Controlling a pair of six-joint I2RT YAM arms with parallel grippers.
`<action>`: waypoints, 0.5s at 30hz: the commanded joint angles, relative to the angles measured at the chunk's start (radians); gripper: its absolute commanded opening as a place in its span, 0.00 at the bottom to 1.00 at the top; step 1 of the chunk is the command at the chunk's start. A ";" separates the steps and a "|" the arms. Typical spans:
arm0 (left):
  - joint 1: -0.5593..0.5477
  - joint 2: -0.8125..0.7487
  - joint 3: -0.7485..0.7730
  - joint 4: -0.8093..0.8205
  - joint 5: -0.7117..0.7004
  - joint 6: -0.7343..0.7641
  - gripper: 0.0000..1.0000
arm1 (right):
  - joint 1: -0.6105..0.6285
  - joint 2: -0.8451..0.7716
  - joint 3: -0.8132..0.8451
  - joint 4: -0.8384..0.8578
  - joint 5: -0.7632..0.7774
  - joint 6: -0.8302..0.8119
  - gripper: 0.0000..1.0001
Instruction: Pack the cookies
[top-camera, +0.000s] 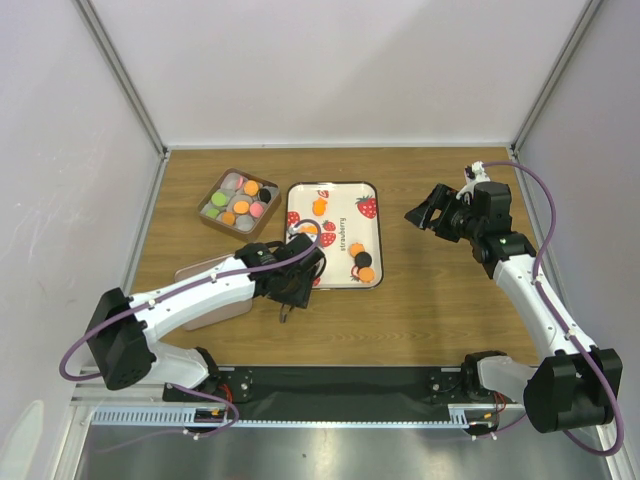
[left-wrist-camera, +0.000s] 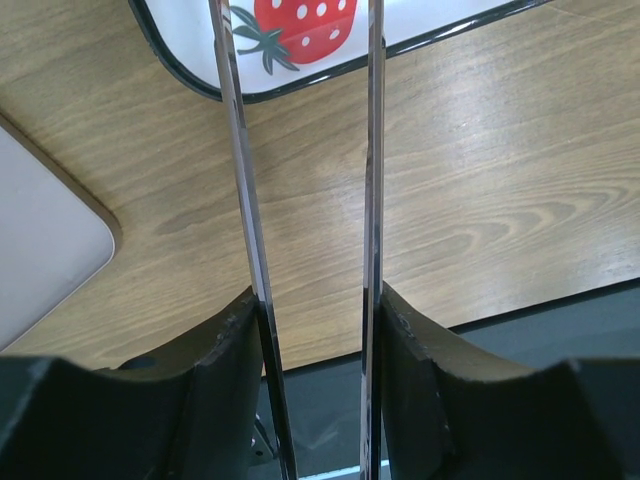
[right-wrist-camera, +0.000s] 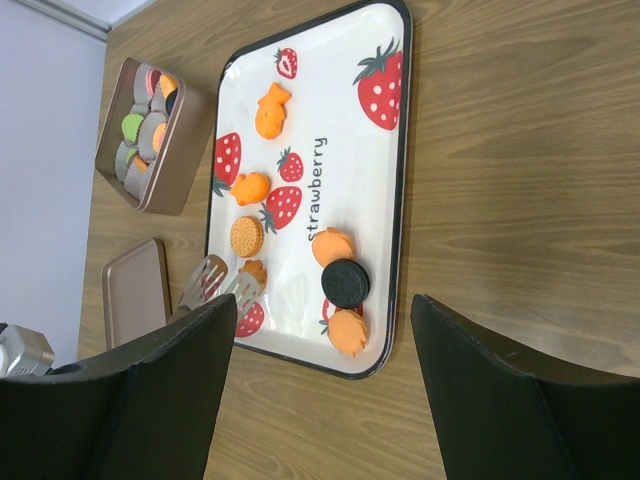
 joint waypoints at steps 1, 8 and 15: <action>-0.009 0.006 0.003 0.045 -0.005 -0.020 0.50 | 0.005 -0.001 0.018 0.011 0.010 -0.018 0.77; -0.009 0.017 -0.013 0.060 0.000 -0.019 0.50 | 0.005 -0.003 0.018 0.011 0.008 -0.018 0.77; -0.009 0.014 -0.037 0.068 0.001 -0.025 0.50 | 0.010 -0.003 0.017 0.009 0.011 -0.019 0.77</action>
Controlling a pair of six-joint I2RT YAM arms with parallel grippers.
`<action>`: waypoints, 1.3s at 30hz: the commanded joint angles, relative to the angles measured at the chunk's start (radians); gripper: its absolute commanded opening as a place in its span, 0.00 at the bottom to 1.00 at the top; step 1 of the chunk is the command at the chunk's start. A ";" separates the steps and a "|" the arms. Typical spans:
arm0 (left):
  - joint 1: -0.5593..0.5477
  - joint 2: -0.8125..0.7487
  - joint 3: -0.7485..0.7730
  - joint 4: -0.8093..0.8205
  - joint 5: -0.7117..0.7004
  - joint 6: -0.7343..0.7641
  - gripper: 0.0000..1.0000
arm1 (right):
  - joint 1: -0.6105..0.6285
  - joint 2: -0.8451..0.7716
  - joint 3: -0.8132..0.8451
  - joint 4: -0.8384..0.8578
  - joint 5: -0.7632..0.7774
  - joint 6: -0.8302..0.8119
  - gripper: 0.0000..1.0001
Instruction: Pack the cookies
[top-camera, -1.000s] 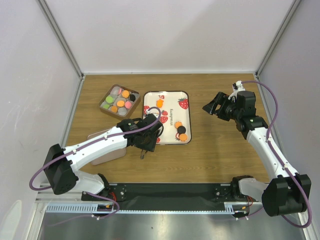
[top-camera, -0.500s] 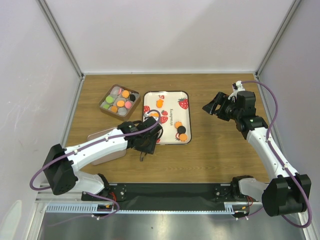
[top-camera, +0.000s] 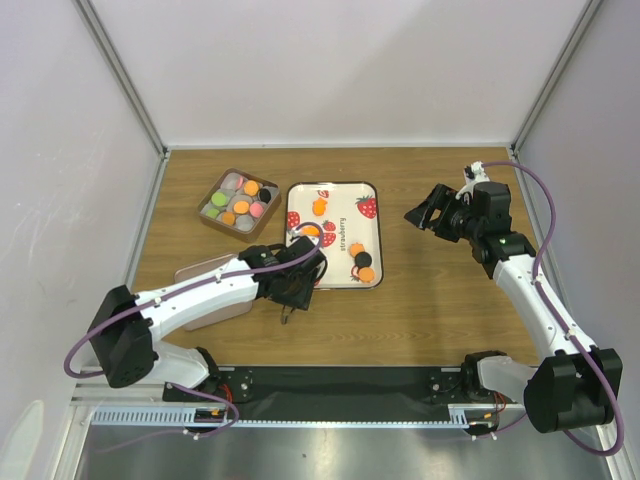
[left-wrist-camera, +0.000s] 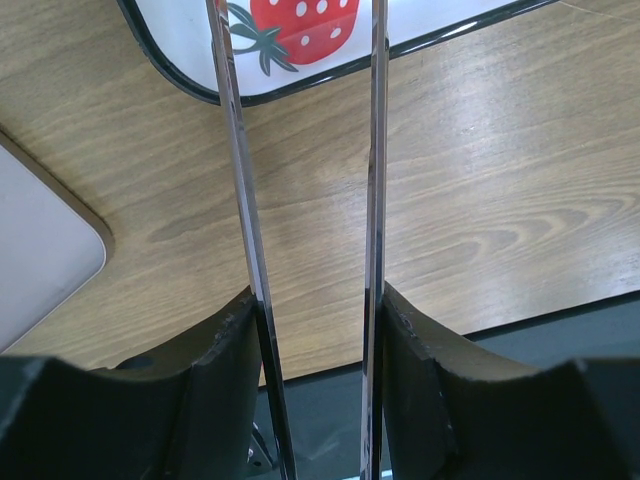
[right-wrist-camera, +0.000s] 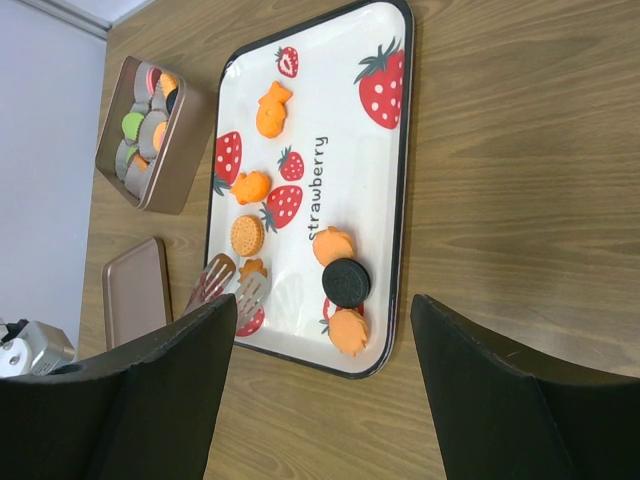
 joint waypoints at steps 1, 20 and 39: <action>-0.009 -0.005 -0.017 0.033 0.001 -0.024 0.50 | 0.006 -0.005 0.017 0.009 0.009 -0.019 0.77; -0.009 -0.014 -0.013 0.028 0.008 -0.015 0.41 | 0.006 -0.001 0.017 0.009 0.014 -0.019 0.77; -0.009 -0.095 0.121 -0.070 -0.025 0.002 0.37 | 0.006 -0.003 0.017 0.009 0.017 -0.021 0.77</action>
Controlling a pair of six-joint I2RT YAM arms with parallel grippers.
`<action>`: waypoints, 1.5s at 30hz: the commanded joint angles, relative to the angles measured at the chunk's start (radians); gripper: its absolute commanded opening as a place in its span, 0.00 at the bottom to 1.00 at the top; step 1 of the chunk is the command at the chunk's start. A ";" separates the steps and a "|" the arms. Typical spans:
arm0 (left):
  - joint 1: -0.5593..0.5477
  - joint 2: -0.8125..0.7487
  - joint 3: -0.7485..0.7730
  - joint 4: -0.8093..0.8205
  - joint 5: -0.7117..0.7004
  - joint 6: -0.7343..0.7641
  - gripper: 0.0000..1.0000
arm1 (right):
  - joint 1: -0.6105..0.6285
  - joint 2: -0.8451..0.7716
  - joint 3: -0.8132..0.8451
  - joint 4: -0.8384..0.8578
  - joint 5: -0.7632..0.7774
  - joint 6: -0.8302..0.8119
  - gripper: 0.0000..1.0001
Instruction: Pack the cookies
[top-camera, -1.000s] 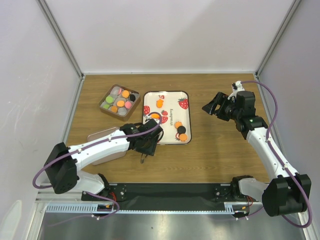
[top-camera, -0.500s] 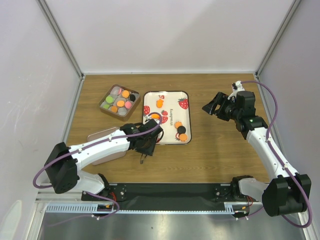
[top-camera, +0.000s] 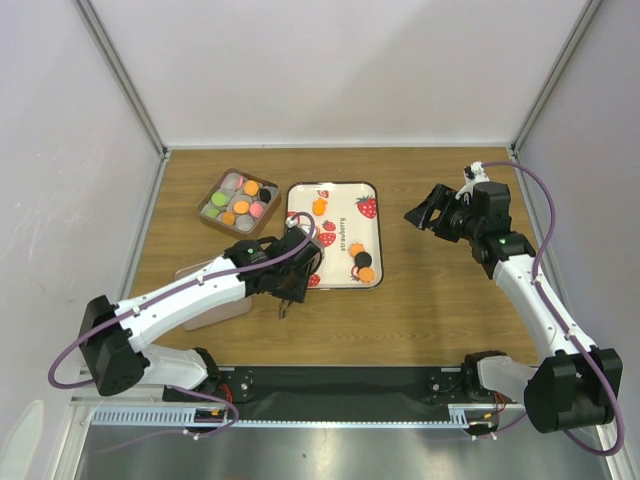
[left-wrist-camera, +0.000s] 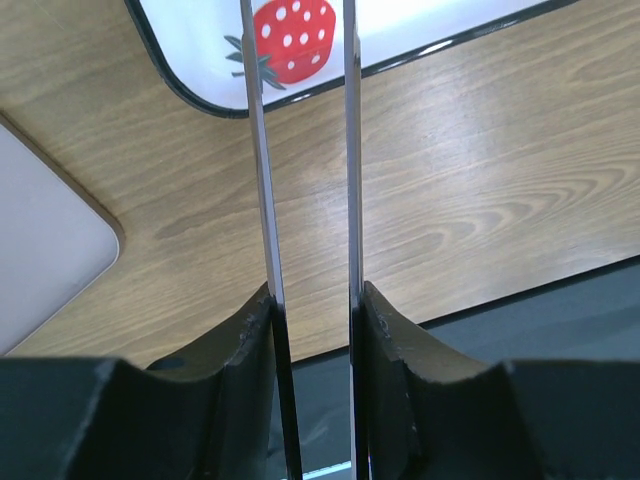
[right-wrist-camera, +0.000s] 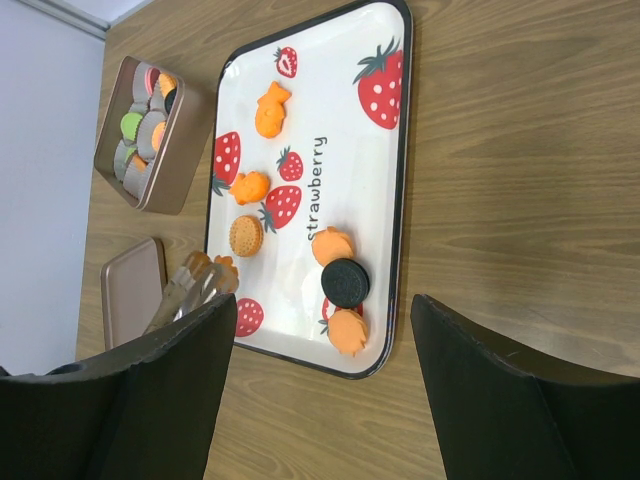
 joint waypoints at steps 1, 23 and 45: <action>-0.009 -0.032 0.064 -0.019 -0.045 0.004 0.37 | 0.004 0.000 0.018 0.009 0.013 -0.019 0.77; 0.553 -0.053 0.106 0.056 -0.003 0.214 0.40 | 0.004 -0.006 0.018 0.009 0.004 -0.017 0.77; 0.639 0.020 0.000 0.139 0.071 0.244 0.41 | 0.006 -0.005 0.018 0.009 0.006 -0.019 0.77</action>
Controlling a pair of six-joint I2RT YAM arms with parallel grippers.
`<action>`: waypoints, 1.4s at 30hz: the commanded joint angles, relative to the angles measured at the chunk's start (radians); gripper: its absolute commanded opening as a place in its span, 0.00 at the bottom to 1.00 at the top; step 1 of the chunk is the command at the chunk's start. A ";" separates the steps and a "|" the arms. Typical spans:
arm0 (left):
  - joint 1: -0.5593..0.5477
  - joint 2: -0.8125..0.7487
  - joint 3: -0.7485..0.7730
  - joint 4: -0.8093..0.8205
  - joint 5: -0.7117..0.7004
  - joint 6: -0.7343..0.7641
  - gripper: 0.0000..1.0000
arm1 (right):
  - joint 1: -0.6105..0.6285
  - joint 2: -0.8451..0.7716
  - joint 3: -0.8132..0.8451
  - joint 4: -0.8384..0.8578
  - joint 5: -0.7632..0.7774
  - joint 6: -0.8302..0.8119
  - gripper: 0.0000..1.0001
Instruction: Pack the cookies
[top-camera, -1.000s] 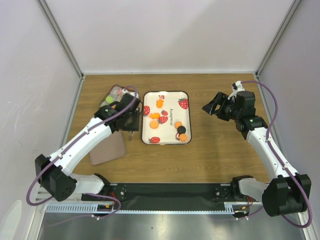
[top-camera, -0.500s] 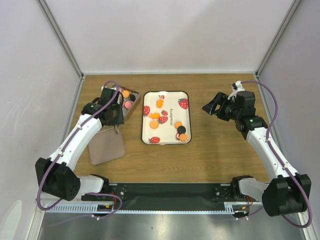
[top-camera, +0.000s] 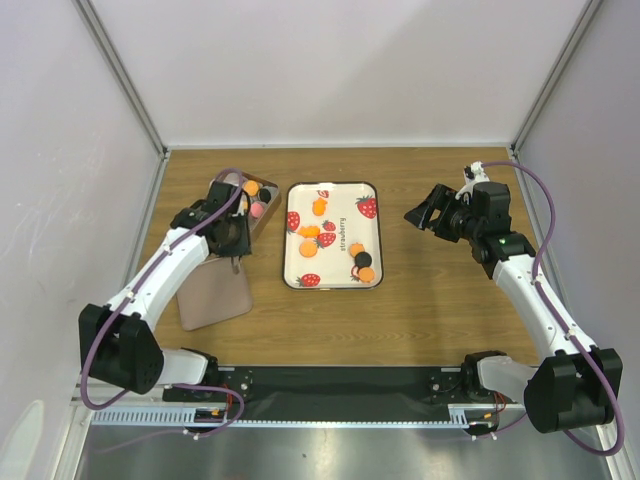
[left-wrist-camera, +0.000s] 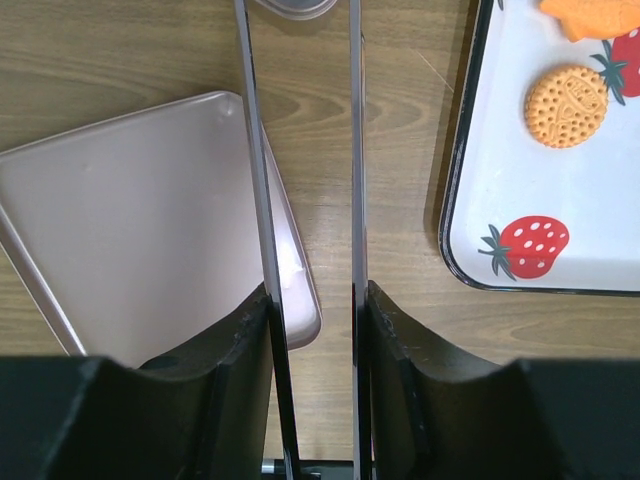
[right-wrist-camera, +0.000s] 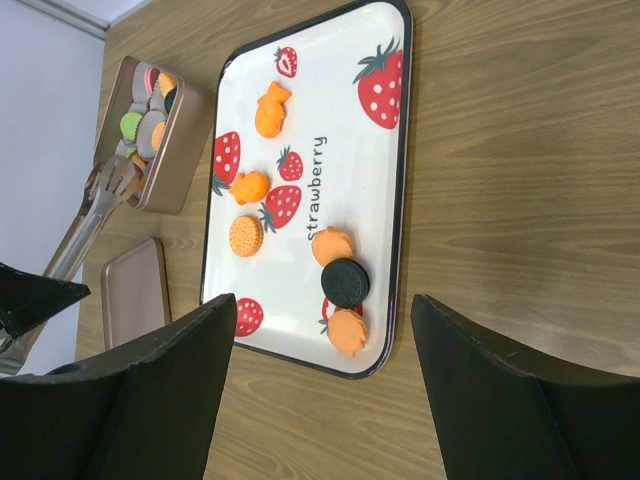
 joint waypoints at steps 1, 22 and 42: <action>0.007 -0.005 -0.016 0.046 0.013 0.014 0.41 | 0.003 -0.008 0.018 0.009 0.007 -0.018 0.77; 0.005 -0.039 -0.058 0.050 0.032 0.013 0.44 | 0.005 -0.006 0.018 0.009 0.008 -0.020 0.77; 0.005 -0.056 -0.044 0.028 0.029 0.016 0.45 | 0.003 -0.008 0.018 0.009 0.010 -0.018 0.77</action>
